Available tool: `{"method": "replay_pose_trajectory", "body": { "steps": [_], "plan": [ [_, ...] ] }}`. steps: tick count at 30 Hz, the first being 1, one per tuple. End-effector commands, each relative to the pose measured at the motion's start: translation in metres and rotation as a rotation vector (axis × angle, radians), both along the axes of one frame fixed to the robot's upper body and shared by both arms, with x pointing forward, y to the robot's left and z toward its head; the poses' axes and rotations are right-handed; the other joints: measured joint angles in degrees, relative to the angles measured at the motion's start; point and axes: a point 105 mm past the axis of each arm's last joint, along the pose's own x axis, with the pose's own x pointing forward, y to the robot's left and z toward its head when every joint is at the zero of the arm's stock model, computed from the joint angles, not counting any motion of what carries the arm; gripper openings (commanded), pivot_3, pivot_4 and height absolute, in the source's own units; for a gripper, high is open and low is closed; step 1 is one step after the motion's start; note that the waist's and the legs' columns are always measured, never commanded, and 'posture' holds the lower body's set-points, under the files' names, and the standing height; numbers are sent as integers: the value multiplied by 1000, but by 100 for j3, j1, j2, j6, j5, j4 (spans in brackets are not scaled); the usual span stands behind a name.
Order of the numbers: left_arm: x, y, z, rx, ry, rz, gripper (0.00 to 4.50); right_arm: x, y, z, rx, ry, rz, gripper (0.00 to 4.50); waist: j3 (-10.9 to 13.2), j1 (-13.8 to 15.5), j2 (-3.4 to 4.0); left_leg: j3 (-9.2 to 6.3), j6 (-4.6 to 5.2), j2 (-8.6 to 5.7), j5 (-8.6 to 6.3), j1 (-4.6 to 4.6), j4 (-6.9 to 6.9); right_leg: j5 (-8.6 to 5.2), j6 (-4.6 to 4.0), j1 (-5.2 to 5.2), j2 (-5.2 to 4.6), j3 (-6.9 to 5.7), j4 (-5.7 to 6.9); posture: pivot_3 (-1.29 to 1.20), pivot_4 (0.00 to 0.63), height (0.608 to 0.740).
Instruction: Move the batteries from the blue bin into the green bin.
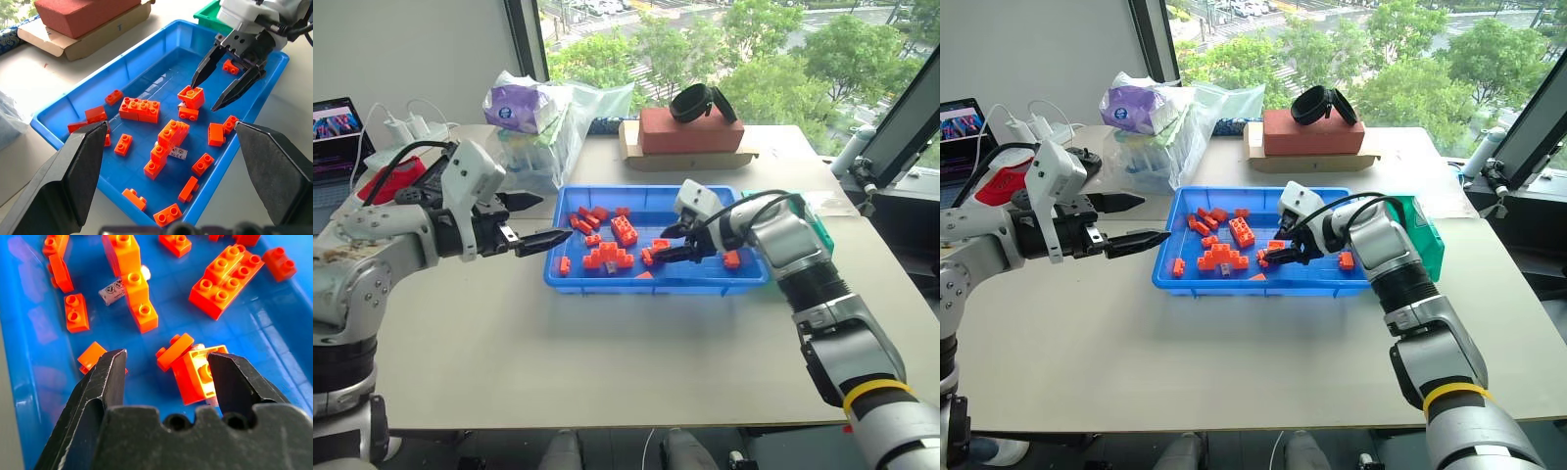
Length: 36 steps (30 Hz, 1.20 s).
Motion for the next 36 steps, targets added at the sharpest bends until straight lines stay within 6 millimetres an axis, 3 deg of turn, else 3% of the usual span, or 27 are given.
{"method": "replay_pose_trajectory", "body": {
  "steps": [1, 7, 14, 21, 23, 28, 36],
  "plan": [
    [-8, 0, 13, 5, -52, 7, 4500, 17, 2, 21, -2, -115, -25, 3116, 0, -8, 0, 0, 0, 0, 0, 1, 0, 0, 0, 0, 0, 0, 2, 0, 150, 740],
    [-12, -1, 11, 3, -50, 20, 4500, 25, 4, 22, -13, -129, -17, 3116, 0, -52, 0, -1, 0, 0, 0, 1, -3, 0, 0, 1, 0, -1, 2, 0, 150, 740],
    [-13, -3, 9, -45, -44, 35, 4500, 28, -2, 8, -53, -95, -28, 3116, 0, -96, 0, -2, 0, 0, 0, 2, -3, 0, 0, 1, 0, -1, 5, 0, 150, 740],
    [-16, -19, 3, -55, -27, -8, 4500, 31, -2, 0, -36, -59, -62, 3116, 0, -118, 0, -4, -1, 0, 0, 4, -3, 0, 0, 1, 1, -1, 8, 0, 150, 740],
    [-15, -19, 3, -56, -27, -8, 4500, 31, -3, -3, -54, -60, -67, 2877, 0, -121, 0, -4, -1, 0, 1, 4, -3, 0, 0, 1, 1, -1, 8, 0, 150, 740],
    [-13, -19, 3, -57, -27, -11, 4500, 32, -4, 11, -11, -71, -67, 1267, 0, -117, 0, -4, -1, 0, 1, 4, -3, 0, 0, 1, 1, -2, 8, 0, 150, 740],
    [-12, -21, 1, -61, -25, -19, 4500, 33, -27, 55, 57, -123, -91, 1256, 0, -106, 0, -4, -1, 0, 0, 4, -4, 0, 0, 1, 1, -2, 7, 0, 150, 740]
  ]
}}
